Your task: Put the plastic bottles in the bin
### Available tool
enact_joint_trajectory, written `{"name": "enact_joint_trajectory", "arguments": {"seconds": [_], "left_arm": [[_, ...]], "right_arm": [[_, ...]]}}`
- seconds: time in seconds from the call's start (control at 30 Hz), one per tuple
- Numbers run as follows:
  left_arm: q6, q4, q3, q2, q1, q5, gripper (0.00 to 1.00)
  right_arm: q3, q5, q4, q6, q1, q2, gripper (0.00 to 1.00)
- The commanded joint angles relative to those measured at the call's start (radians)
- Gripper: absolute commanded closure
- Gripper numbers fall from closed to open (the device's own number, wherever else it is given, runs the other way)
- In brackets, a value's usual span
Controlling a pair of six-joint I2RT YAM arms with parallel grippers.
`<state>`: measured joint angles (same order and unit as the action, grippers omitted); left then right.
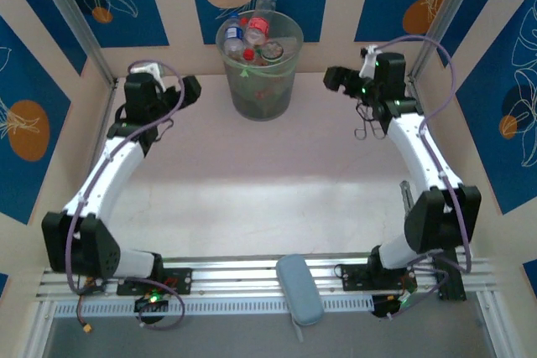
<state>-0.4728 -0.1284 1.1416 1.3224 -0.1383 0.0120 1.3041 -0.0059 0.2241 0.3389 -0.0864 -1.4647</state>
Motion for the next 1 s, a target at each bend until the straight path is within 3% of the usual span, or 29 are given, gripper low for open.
{"name": "enact_joint_trajectory", "arguments": {"seconds": [0.0,0.13,0.33,0.47,0.7,0.83,0.97], "left_arm": [[0.149,-0.043,-0.133,-0.099,0.005,-0.216,0.00],[0.229,-0.034,-0.277,-0.149,0.005,-0.348,0.00],[0.308,0.201,-0.474,-0.118,0.005,-0.440,0.00],[0.364,0.406,-0.552,-0.043,0.006,-0.432,0.00],[0.433,0.619,-0.590,0.116,0.015,-0.424,0.00],[0.443,0.739,-0.637,0.144,0.030,-0.397,0.00],[0.448,0.833,-0.664,0.187,0.046,-0.358,0.00]], "right_arm": [[-0.153,0.072,-0.055,-0.130,0.031,0.070,0.01],[-0.353,0.063,-0.164,-0.134,0.071,0.106,0.01],[-0.603,0.131,-0.499,-0.152,0.063,0.061,0.01],[-0.585,0.158,-0.518,-0.173,0.052,0.025,0.01],[-0.556,0.181,-0.522,-0.181,0.047,-0.009,0.01],[-0.508,0.221,-0.360,-0.167,0.042,-0.022,0.01],[-0.594,0.264,-0.482,-0.199,0.028,-0.018,0.01]]}}
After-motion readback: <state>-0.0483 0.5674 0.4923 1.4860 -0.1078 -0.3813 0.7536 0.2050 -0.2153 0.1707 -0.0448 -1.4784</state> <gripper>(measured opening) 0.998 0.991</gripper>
